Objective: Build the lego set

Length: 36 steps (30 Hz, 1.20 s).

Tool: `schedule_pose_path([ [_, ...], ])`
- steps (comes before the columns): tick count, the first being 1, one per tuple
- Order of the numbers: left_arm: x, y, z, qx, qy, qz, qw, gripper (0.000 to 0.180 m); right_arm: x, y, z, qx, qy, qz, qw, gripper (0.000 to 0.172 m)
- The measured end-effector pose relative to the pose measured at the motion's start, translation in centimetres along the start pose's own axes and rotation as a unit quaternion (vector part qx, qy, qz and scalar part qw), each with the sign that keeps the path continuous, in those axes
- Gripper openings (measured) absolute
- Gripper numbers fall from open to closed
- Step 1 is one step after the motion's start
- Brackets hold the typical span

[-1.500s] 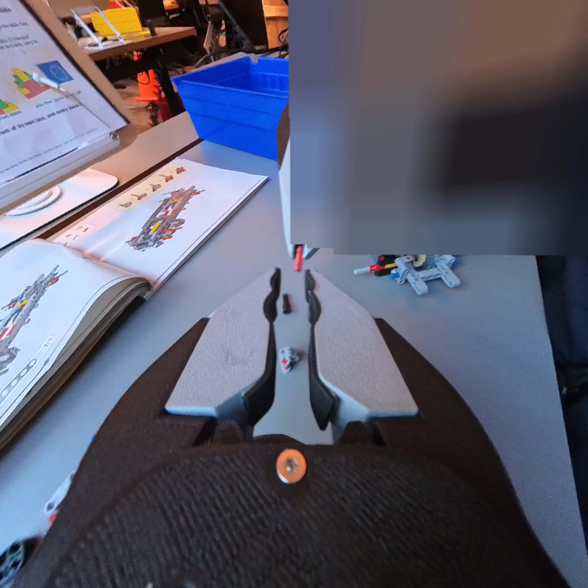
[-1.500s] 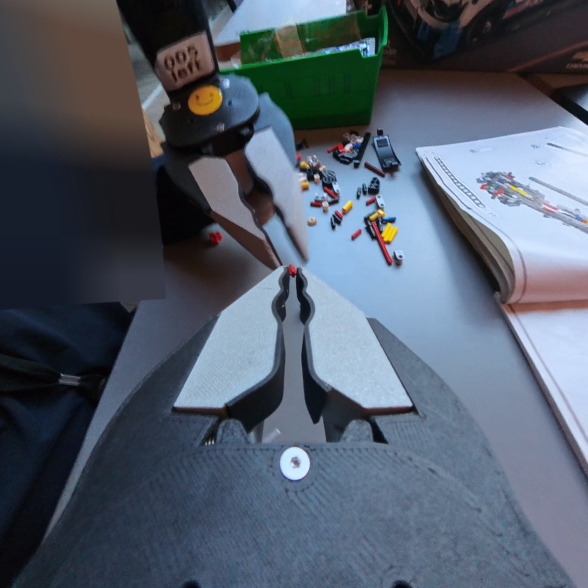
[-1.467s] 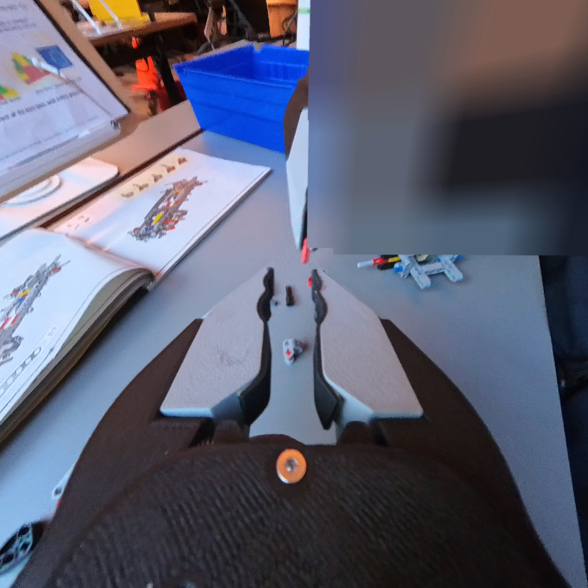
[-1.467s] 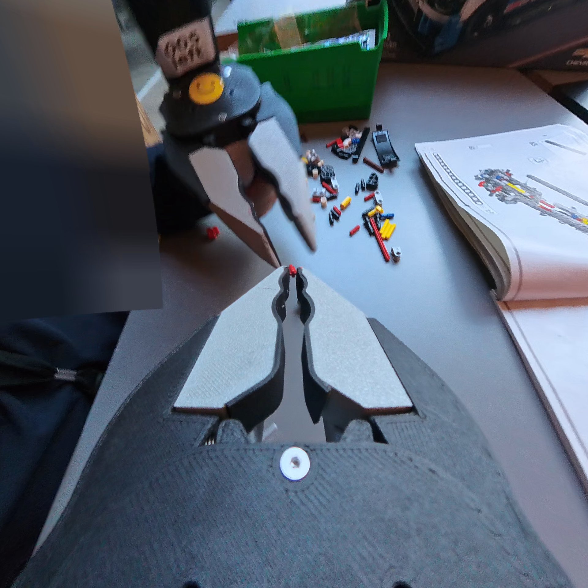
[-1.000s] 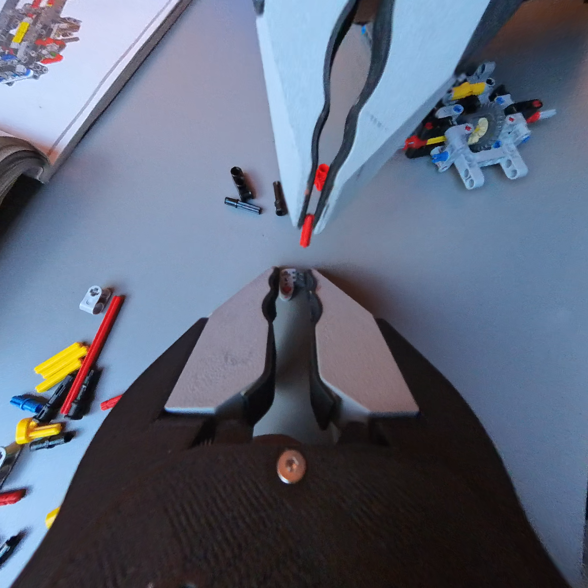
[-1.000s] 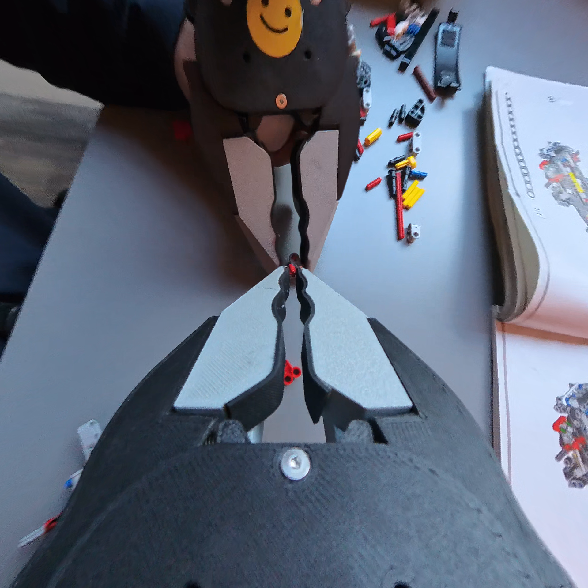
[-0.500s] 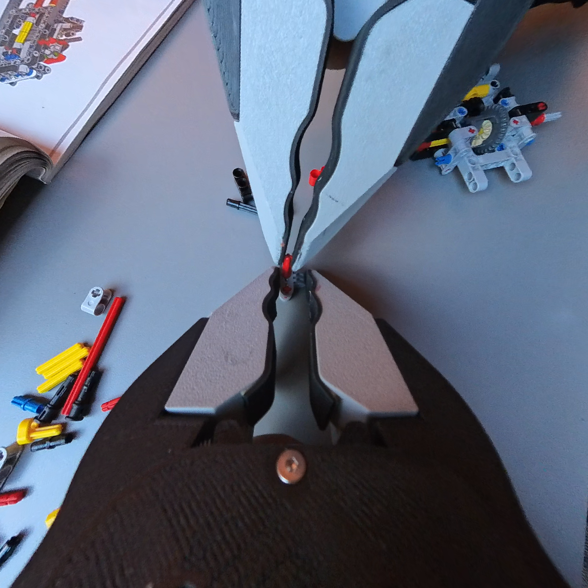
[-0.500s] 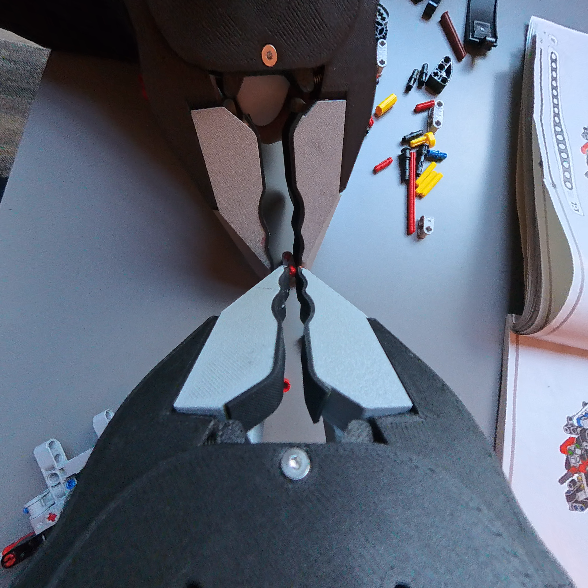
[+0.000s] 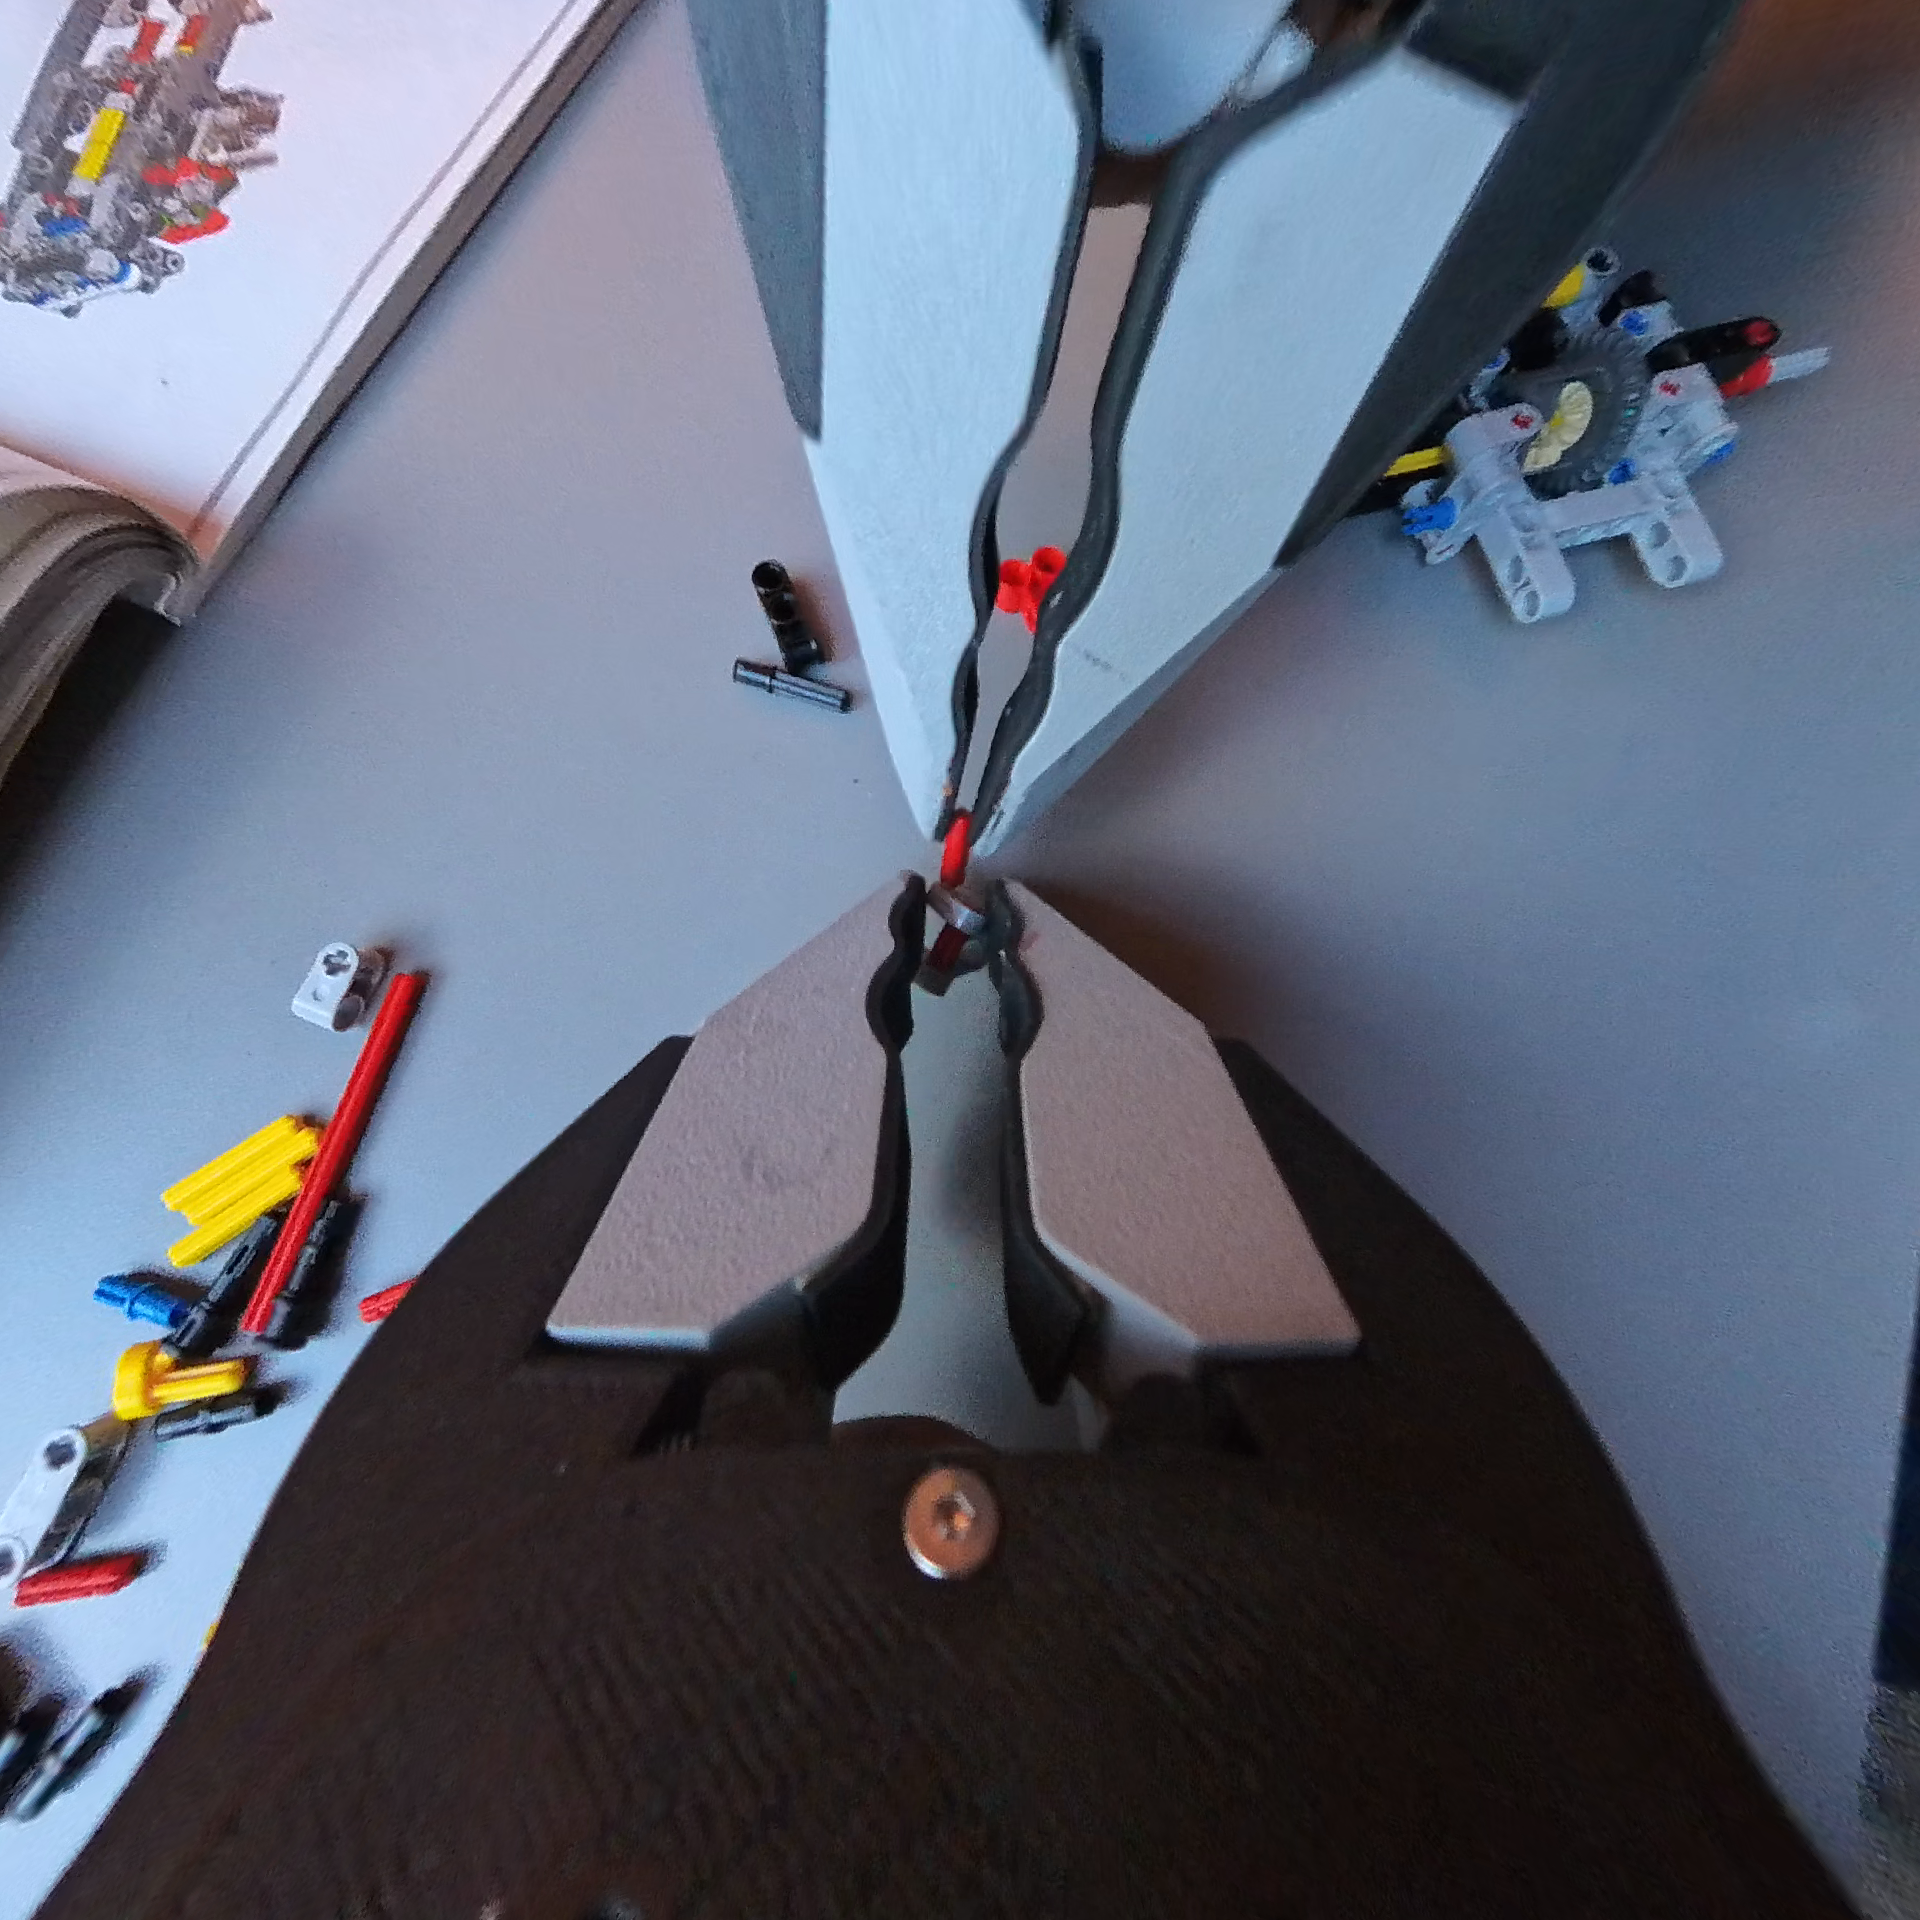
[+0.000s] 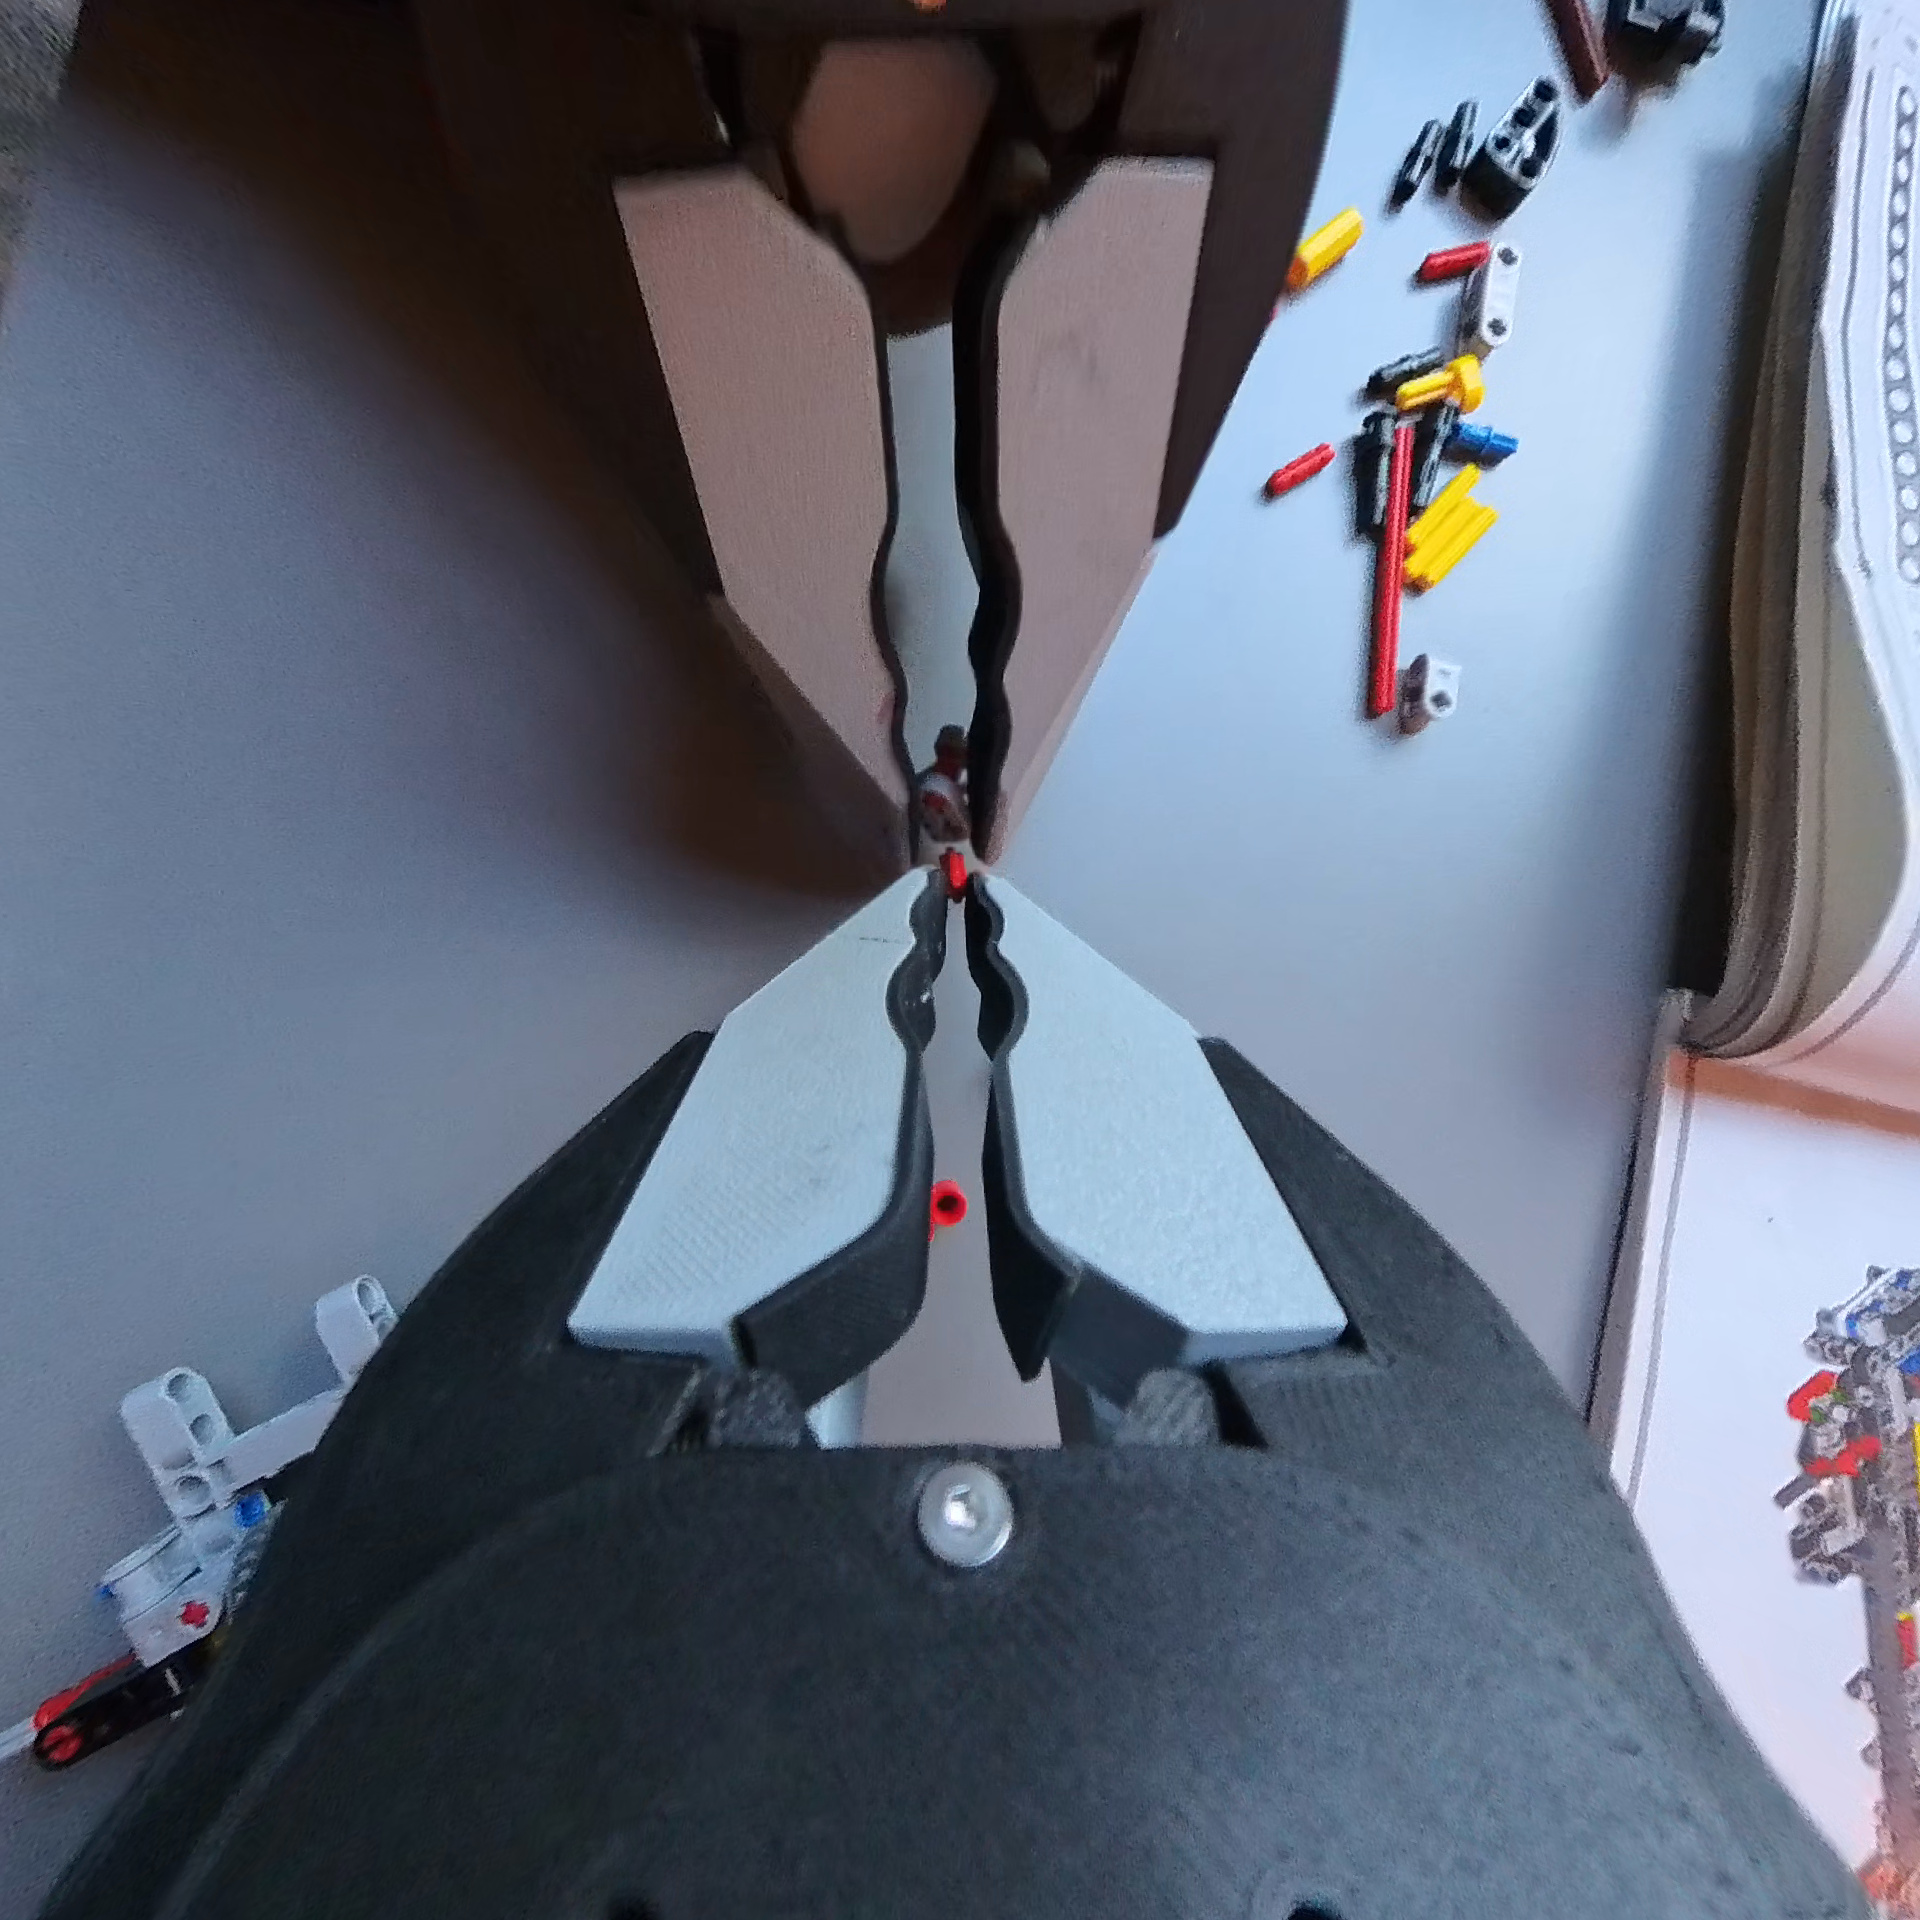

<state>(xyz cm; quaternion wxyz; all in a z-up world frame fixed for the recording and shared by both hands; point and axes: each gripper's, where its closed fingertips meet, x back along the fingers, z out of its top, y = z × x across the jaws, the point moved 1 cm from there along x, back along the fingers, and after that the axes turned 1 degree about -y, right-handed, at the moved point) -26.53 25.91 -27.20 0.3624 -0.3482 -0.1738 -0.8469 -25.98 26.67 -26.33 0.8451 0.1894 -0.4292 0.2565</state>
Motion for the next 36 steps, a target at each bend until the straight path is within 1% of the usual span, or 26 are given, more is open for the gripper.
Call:
schedule_pose_path([
  [3, 0.4, 0.3, 0.5, 0.005, 0.008, -0.011, 1.000, 0.009, -0.1, -0.2, -0.3, -0.007, 0.009, -0.002, 1.000, 0.001],
  [6, -0.1, 0.1, -0.2, 0.003, -0.018, -0.008, 1.000, 0.010, 0.3, 0.0, -0.4, -0.020, 0.020, -0.004, 1.000, 0.001],
  [11, -0.5, 0.3, -0.4, 0.002, -0.018, -0.011, 1.000, 0.013, 1.0, 0.2, -0.5, -0.033, 0.036, -0.008, 0.999, 0.001],
  [13, -0.4, 0.3, -0.5, 0.004, -0.016, -0.010, 1.000, 0.016, 0.9, 0.2, -0.6, -0.037, 0.041, -0.006, 0.998, 0.001],
  [16, 0.2, 0.1, -1.0, 0.006, -0.022, 0.000, 1.000, 0.028, 0.8, 0.0, -0.6, -0.043, 0.046, -0.002, 0.998, 0.001],
  [20, 1.2, -0.1, -2.0, 0.013, -0.032, 0.019, 0.999, 0.031, 1.0, -0.2, -0.3, -0.046, 0.053, 0.002, 0.998, 0.001],
  [24, 1.4, 0.2, -2.1, 0.028, -0.014, 0.017, 0.999, 0.028, 1.0, -0.3, 0.7, -0.049, 0.073, 0.013, 0.996, 0.001],
  [30, 0.7, 0.4, -1.4, 0.036, -0.004, 0.011, 0.999, 0.031, -0.6, 0.0, 0.4, -0.049, 0.041, 0.017, 0.998, 0.001],
  [31, 0.6, 0.4, -1.4, 0.033, -0.003, 0.013, 0.999, 0.030, -0.6, -0.1, 0.4, -0.052, 0.041, 0.020, 0.998, 0.001],
  [33, 0.6, 0.3, -1.4, 0.027, 0.000, 0.019, 0.999, 0.018, -0.6, -0.1, 0.4, -0.055, 0.043, 0.020, 0.997, 0.001],
  [36, 0.6, 0.0, -1.3, 0.043, 0.011, 0.021, 0.999, 0.017, -0.4, 0.0, 0.4, -0.060, 0.048, 0.018, 0.997, 0.001],
])
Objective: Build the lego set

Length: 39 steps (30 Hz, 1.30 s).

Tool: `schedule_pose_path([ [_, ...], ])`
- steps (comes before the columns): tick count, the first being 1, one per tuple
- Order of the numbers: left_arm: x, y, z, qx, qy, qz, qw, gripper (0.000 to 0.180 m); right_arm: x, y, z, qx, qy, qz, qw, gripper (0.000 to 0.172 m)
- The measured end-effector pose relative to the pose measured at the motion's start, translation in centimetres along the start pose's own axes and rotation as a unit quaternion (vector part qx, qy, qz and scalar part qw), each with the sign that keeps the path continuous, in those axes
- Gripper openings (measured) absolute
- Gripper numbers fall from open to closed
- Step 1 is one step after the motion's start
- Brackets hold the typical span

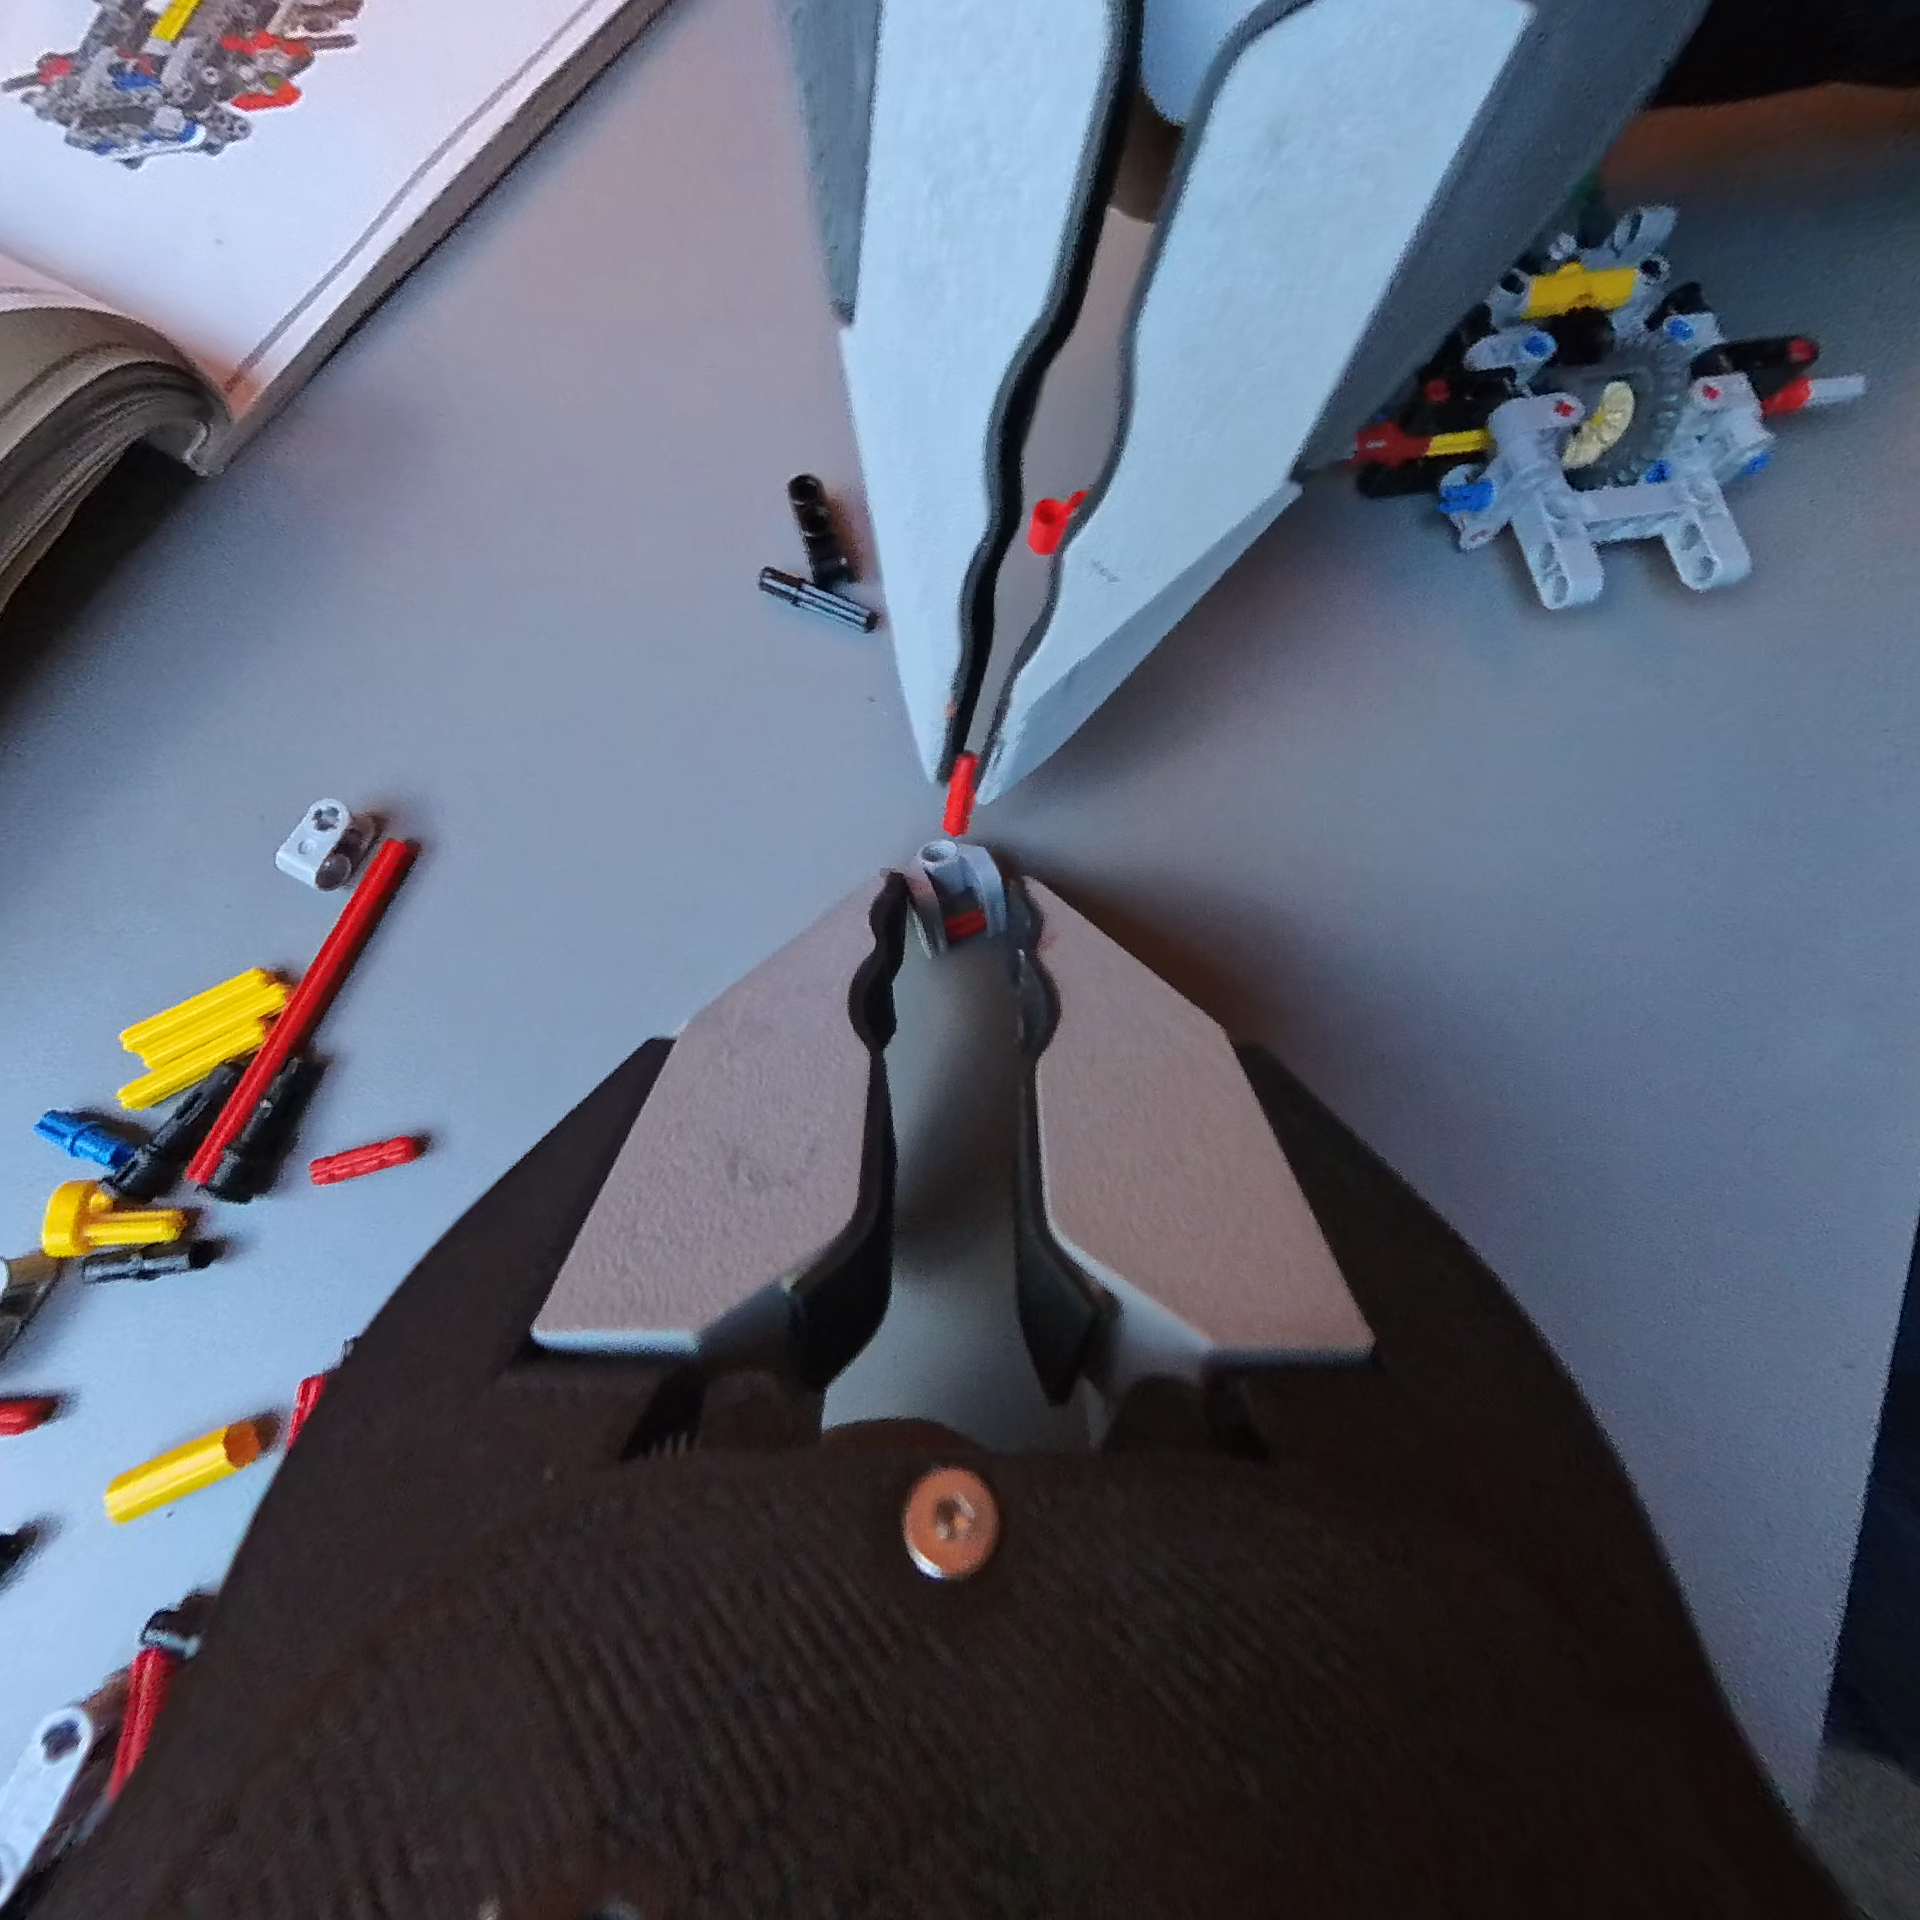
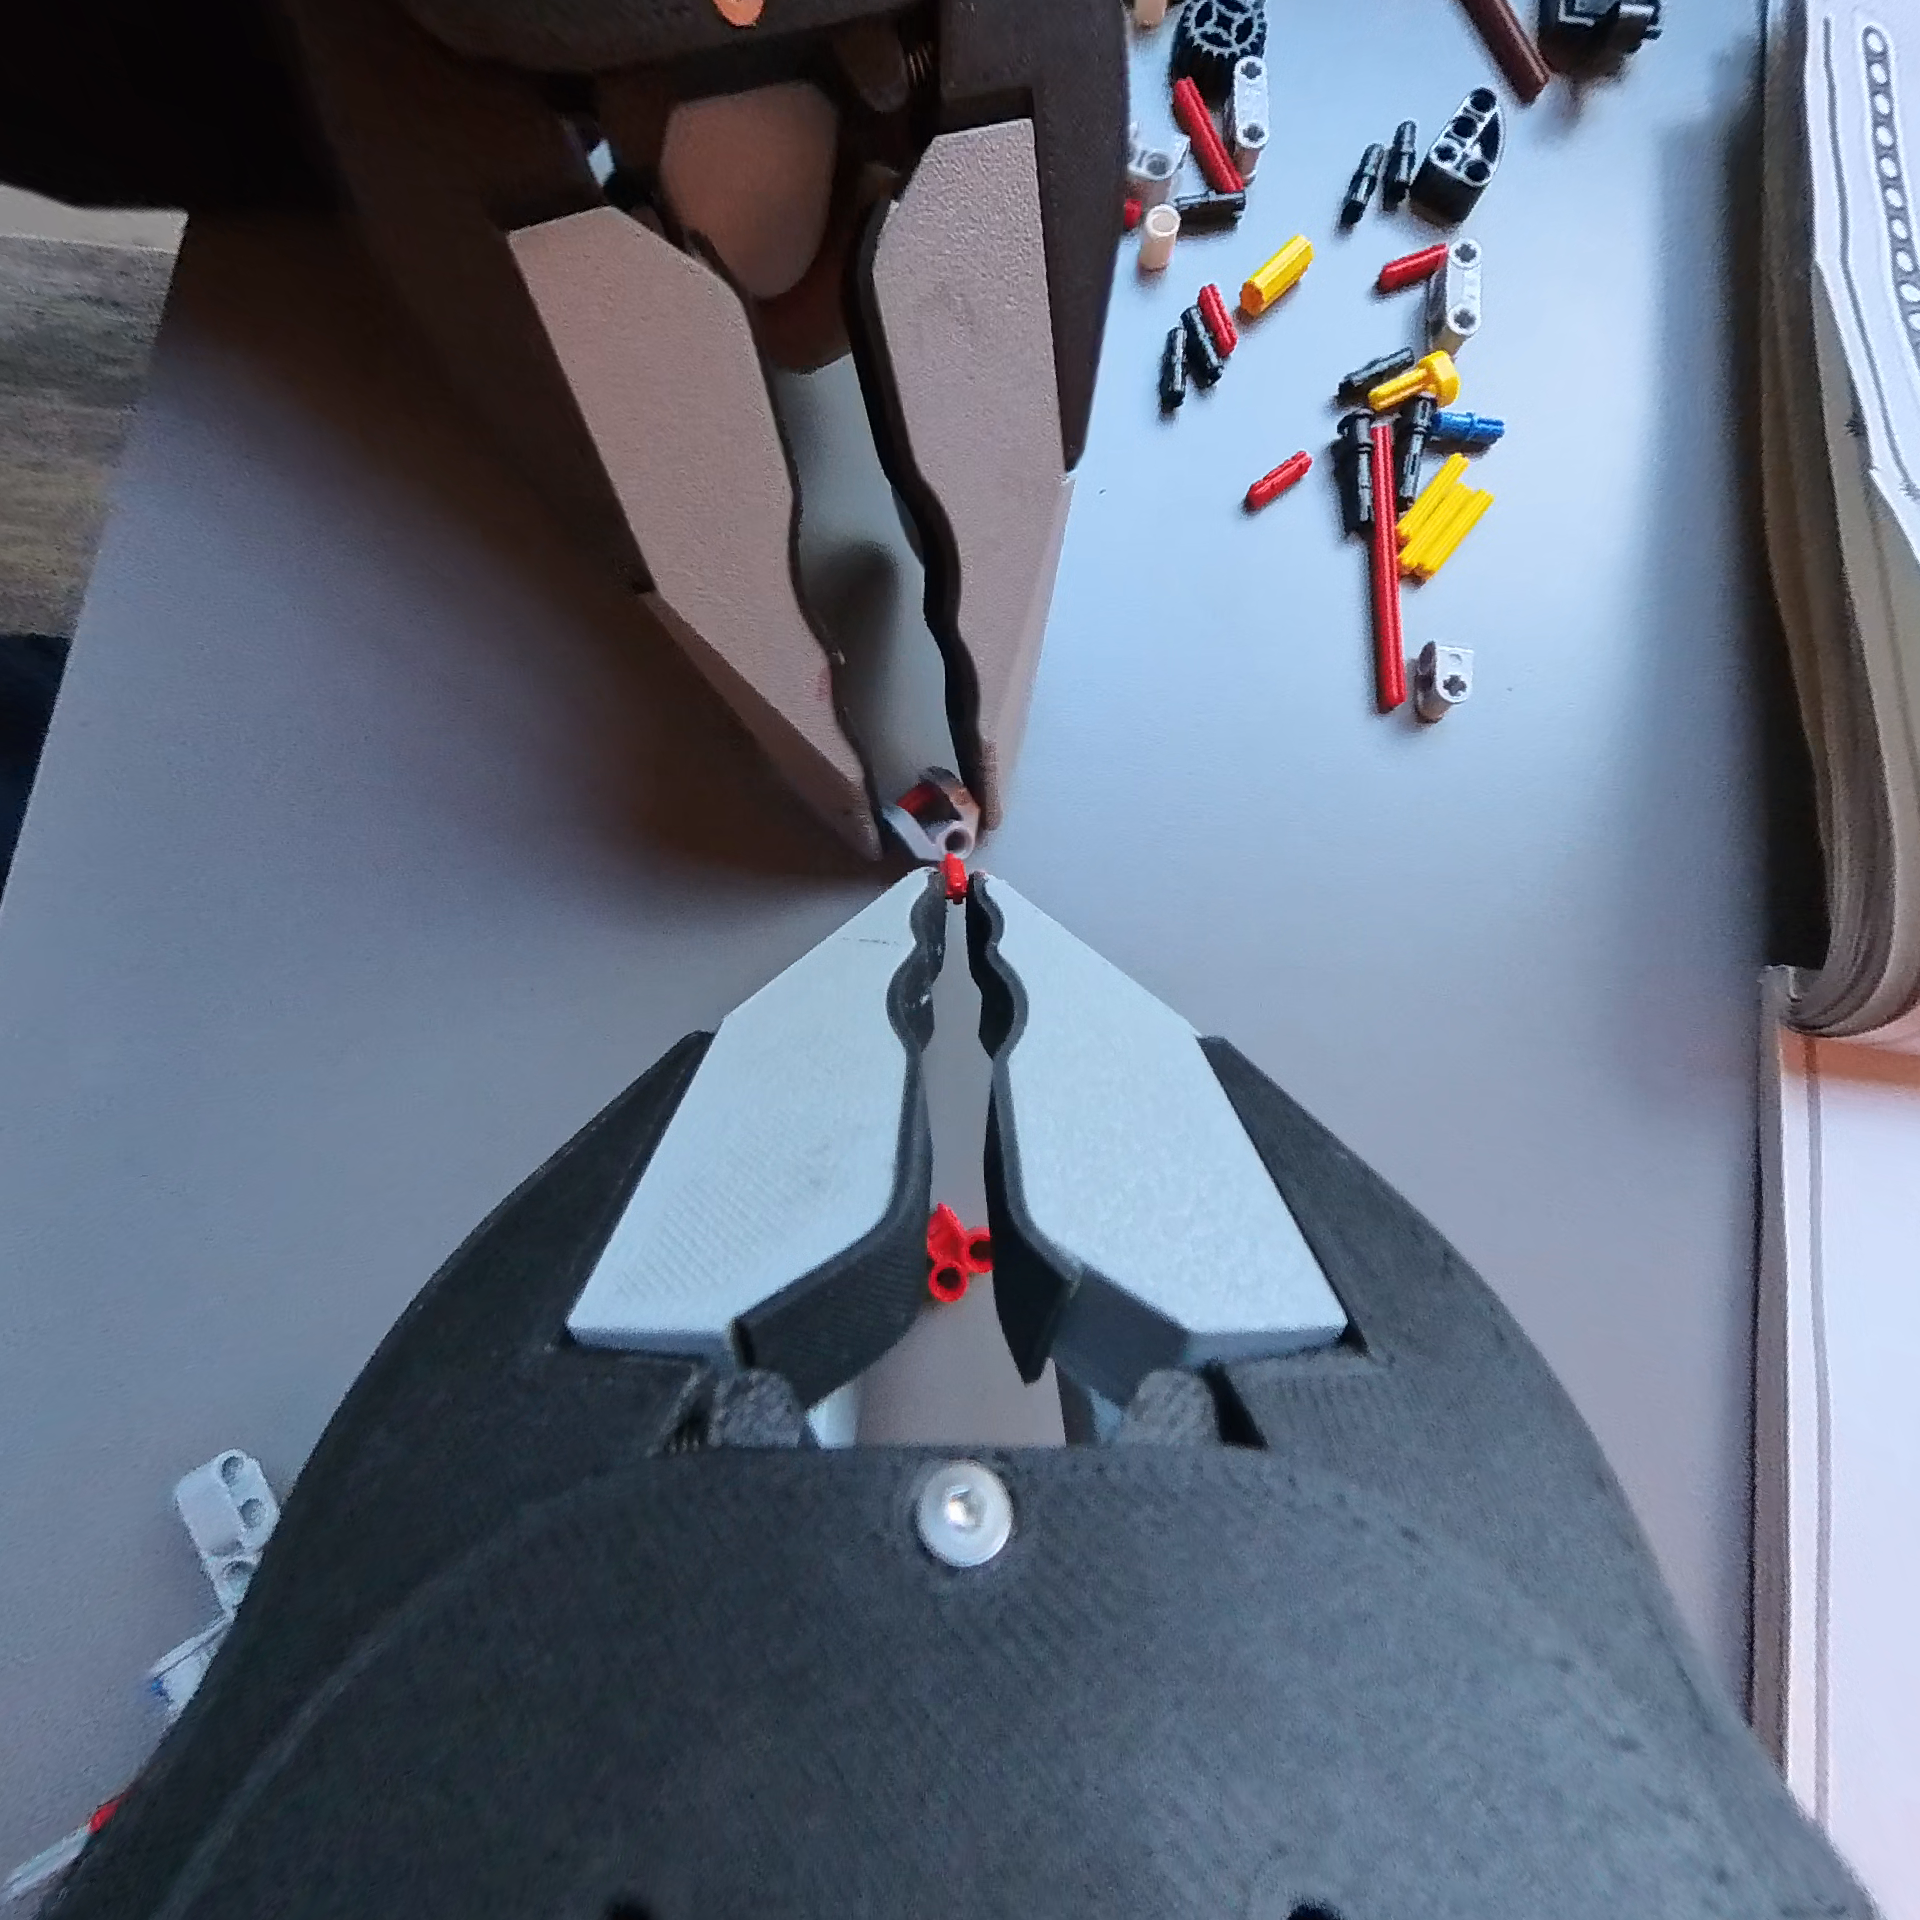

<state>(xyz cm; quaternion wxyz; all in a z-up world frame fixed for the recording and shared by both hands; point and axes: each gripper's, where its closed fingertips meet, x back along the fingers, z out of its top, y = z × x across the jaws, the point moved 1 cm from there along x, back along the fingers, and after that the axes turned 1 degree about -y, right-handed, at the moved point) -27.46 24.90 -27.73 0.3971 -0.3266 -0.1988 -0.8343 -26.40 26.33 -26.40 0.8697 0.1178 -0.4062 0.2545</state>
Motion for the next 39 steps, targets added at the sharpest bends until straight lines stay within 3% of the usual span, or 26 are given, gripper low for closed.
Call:
schedule_pose_path([
  [2, 0.4, -0.6, 0.5, 0.029, 0.022, 0.004, 0.999, 0.017, 0.4, 0.2, 0.3, -0.001, 0.009, -0.009, 1.000, 0.001],
  [6, 2.3, -2.1, 3.0, 0.129, 0.139, -0.013, 0.982, 0.017, 2.5, 0.5, 1.8, 0.001, 0.070, -0.044, 0.997, 0.001],
  [8, 2.1, -2.0, 2.7, 0.156, 0.129, -0.038, 0.979, 0.017, 3.1, 0.7, 1.8, -0.006, 0.083, -0.058, 0.995, 0.000],
  [11, 0.6, -0.6, 1.3, 0.147, 0.054, -0.067, 0.985, 0.017, 3.0, 0.5, 0.9, -0.015, 0.068, -0.060, 0.996, 0.001],
  [17, -0.1, 0.8, 0.7, 0.056, -0.001, -0.045, 0.997, 0.033, 3.7, 0.1, 0.1, -0.021, 0.065, -0.066, 0.995, 0.001],
  [20, 0.7, 1.1, 0.4, -0.030, -0.030, -0.031, 0.999, 0.037, 4.4, -0.2, 0.2, -0.020, 0.071, -0.069, 0.995, 0.001],
  [24, 1.7, 0.0, -0.3, -0.234, -0.094, 0.017, 0.968, 0.039, 4.8, -0.6, 0.2, -0.014, 0.076, -0.070, 0.995, 0.001],
  [27, 1.2, 0.3, -0.1, -0.330, -0.093, -0.016, 0.939, 0.036, 4.8, -0.9, 0.1, -0.015, 0.081, -0.068, 0.994, 0.001],
  [33, 0.2, 0.0, 0.5, -0.389, -0.093, -0.056, 0.915, 0.031, 4.7, -1.6, -0.2, -0.013, 0.075, -0.058, 0.995, 0.001],
  [36, -0.2, 0.3, 0.5, -0.399, -0.094, -0.078, 0.909, 0.016, 4.7, -1.6, -0.2, -0.011, 0.074, -0.056, 0.996, 0.001],
  [39, -0.7, 0.7, 0.9, -0.399, -0.078, -0.078, 0.910, 0.015, 4.8, -1.5, -0.1, -0.013, 0.079, -0.053, 0.995, 0.000],
])
